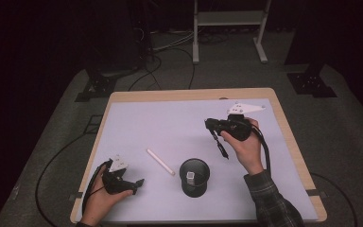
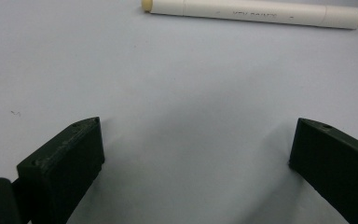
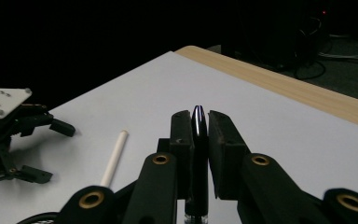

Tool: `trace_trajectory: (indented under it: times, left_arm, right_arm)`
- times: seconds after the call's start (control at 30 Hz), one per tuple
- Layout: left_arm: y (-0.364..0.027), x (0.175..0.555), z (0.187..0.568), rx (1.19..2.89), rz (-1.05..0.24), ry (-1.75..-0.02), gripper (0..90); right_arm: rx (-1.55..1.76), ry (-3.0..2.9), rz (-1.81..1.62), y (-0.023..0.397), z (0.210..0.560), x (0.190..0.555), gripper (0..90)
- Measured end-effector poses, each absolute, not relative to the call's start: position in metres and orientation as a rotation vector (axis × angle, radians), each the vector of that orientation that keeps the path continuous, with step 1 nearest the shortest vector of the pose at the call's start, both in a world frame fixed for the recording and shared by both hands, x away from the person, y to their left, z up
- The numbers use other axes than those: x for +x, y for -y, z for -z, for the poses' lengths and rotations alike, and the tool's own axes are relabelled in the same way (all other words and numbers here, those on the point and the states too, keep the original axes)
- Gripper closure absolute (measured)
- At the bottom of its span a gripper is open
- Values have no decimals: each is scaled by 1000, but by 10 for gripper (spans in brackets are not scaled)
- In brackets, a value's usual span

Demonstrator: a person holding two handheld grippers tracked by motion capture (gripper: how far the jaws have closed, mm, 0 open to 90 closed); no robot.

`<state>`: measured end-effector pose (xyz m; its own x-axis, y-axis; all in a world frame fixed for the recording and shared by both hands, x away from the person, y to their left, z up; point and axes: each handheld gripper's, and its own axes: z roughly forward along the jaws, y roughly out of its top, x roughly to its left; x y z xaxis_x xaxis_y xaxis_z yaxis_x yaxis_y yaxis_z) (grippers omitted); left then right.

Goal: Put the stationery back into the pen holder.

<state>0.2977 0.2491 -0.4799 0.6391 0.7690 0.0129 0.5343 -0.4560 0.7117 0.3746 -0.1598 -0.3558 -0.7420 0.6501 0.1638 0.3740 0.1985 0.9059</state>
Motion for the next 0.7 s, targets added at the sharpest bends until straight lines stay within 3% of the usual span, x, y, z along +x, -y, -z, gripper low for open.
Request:
trace_trajectory:
  times: [0.7]
  left_arm:
    - [-249,298,480,2172,-438,-1012,20]
  right_arm:
    - [834,-2218,-1662,146,331,349,797]
